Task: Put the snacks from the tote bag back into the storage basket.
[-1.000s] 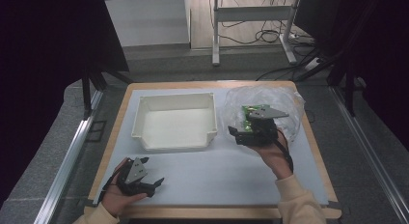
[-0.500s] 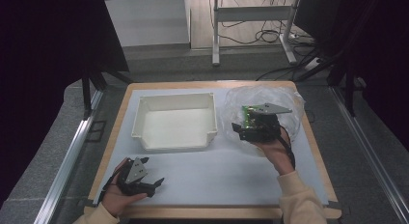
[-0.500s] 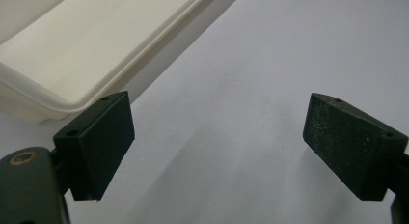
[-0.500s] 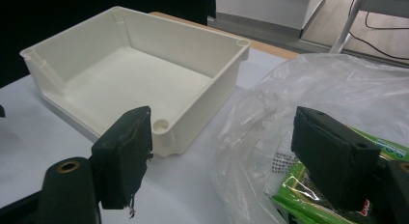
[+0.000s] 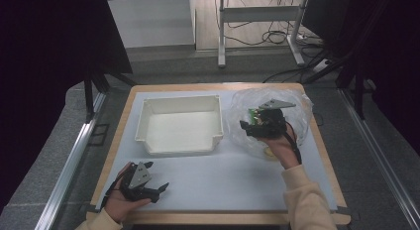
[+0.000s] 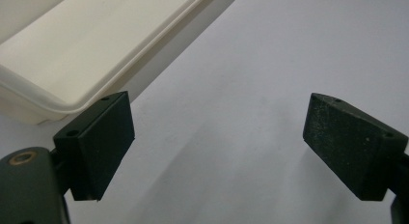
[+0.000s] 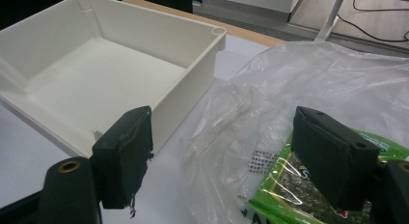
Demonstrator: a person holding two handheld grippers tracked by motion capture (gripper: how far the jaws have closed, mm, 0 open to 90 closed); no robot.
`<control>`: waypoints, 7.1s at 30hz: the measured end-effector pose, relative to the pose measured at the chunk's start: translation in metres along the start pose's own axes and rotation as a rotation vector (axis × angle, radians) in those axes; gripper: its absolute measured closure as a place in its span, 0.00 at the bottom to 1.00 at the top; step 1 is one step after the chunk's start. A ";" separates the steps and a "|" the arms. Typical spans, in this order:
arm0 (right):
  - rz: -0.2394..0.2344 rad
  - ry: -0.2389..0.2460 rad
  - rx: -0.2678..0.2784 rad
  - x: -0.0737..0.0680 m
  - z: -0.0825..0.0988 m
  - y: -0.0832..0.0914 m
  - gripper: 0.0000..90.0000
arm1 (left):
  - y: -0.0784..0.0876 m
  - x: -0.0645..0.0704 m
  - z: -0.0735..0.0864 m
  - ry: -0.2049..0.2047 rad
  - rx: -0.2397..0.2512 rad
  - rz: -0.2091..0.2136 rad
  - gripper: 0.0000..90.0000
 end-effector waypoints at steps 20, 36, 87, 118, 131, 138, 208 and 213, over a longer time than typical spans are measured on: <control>0.036 -0.031 -0.043 0.025 -0.007 -0.008 0.26 | 0.001 0.000 0.000 0.007 0.006 -0.003 0.12; 0.068 -0.072 -0.065 0.046 -0.002 -0.013 0.28 | 0.001 0.000 0.000 0.007 0.004 -0.001 0.12; 0.091 -0.259 -0.271 0.120 0.017 -0.057 0.43 | 0.001 -0.001 0.001 0.011 0.003 -0.002 0.12; 0.100 -0.335 -0.370 0.139 0.029 -0.069 0.62 | 0.001 -0.001 0.000 0.005 0.002 -0.003 0.12; 0.080 -0.389 -0.422 0.141 0.032 -0.077 0.78 | 0.001 -0.001 0.001 0.008 0.004 -0.002 0.12; 0.108 -0.426 -0.423 0.138 0.031 -0.077 0.93 | 0.002 -0.001 0.001 0.006 0.005 -0.001 0.12; 0.085 -0.357 -0.022 0.123 0.007 0.011 1.00 | 0.000 0.000 0.000 0.005 -0.001 -0.003 0.12; 0.066 -0.351 -0.004 0.118 0.004 0.011 1.00 | 0.000 0.000 0.000 0.004 0.000 -0.003 0.12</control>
Point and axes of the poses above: each handheld gripper's, and its own axes: y roughly backward along the jaws, z roughly out of its underside, x roughly to its right, the point moved 1 cm from there along -y, roughly forward along the jaws, and after that the axes turned 9 degrees about -x, right-handed, at the moved point
